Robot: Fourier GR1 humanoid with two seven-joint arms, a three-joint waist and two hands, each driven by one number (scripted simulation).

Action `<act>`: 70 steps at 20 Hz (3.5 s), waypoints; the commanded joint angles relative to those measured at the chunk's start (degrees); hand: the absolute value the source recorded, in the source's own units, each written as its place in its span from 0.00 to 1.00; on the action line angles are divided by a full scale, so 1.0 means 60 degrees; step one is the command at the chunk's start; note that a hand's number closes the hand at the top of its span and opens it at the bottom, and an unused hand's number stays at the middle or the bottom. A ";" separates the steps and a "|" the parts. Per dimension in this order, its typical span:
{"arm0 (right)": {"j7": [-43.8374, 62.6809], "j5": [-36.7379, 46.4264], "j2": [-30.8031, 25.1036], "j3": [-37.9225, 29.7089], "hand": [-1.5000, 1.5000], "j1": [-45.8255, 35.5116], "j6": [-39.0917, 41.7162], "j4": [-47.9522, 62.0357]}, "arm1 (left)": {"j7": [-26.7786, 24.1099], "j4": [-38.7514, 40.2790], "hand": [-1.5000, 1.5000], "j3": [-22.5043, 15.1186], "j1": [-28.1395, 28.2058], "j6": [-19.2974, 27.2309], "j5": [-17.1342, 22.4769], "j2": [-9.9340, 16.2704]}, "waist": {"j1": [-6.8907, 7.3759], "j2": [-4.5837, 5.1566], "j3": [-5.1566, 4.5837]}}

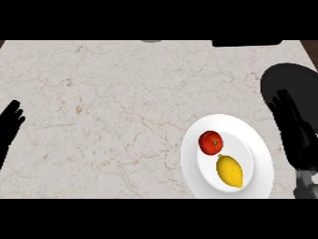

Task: Pick the lemon from the plate and place it in the pan

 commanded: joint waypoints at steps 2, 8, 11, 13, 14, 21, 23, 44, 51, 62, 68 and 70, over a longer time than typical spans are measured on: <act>-0.0230 -0.0554 -0.0242 0.0754 1.00 -0.0758 0.2247 -0.0351 | -0.0308 -0.0345 0.50 -0.0630 -0.0523 0.0059 -0.0260 -0.0726 | 0.0301 -0.0272 -0.0165; -0.1633 0.0390 -0.1932 0.1238 1.00 -0.1581 0.4965 -0.0218 | -0.1523 -0.0935 0.50 -0.1890 -0.1109 0.0104 -0.0324 -0.2600 | 0.0218 -0.0226 -0.0169; -0.3191 -0.0348 -0.2947 0.0933 0.00 -0.0933 0.7456 -0.0068 | -0.1828 -0.0405 0.50 -0.1906 -0.1158 0.0176 -0.0410 -0.2918 | 0.0094 -0.0228 -0.0159; -0.4523 0.0649 -0.3367 0.0814 0.00 -0.1100 0.8148 0.0916 | -0.1860 -0.0725 0.50 -0.2098 -0.1092 0.0280 -0.0619 -0.3001 | 0.0331 -0.0223 -0.0141; -0.4699 0.0589 -0.3804 0.0244 0.00 -0.1523 0.8262 0.0869 | -0.1800 -0.0487 0.50 -0.2158 -0.1389 0.0202 -0.0563 -0.3189 | 0.0238 -0.0240 -0.0158; -0.5622 0.3203 -0.3951 0.1075 0.00 -0.2577 0.8044 0.1301 | -0.1620 -0.0018 0.50 -0.2378 -0.1792 0.0590 -0.1150 -0.3741 | 0.0343 -0.0258 -0.0174; -0.5569 0.3525 -0.4300 0.1055 0.00 -0.2844 0.8005 0.1103 | -0.2460 -0.0100 0.50 -0.2557 -0.0960 0.0429 -0.1299 -0.3761 | 0.0380 -0.0276 -0.0182; -0.3537 1.0350 -0.2841 0.4740 0.00 -0.2449 0.6414 -0.0346 | -0.2280 0.0194 0.50 -0.1977 -0.1174 -0.0023 -0.1666 -0.4074 | 0.0276 -0.0295 -0.0182; -0.3780 1.1097 -0.2766 0.4004 0.00 -0.1822 0.6849 -0.0560 | -0.1686 -0.0835 0.50 -0.1878 -0.0603 -0.0107 -0.1917 -0.4188 | 0.0276 -0.0307 -0.0182; -0.3939 1.2312 -0.0859 0.3609 0.00 -0.1511 0.6797 0.0154 | -0.1864 -0.0185 0.50 -0.1276 -0.0991 -0.0565 -0.2253 -0.4695 | 0.0270 -0.0297 -0.0182; -0.4705 1.3149 -0.0632 0.3359 0.00 -0.2393 0.6192 0.2580 | -0.1695 -0.0256 0.50 -0.0842 -0.1126 -0.1245 -0.2069 -0.4246 | 0.0329 -0.0276 -0.0179; -0.4347 1.3564 0.0163 0.3632 0.00 -0.2505 0.6015 0.3009 | -0.1937 -0.0429 0.50 -0.1278 -0.0653 -0.0744 -0.2472 -0.4831 | 0.0345 -0.0282 -0.0179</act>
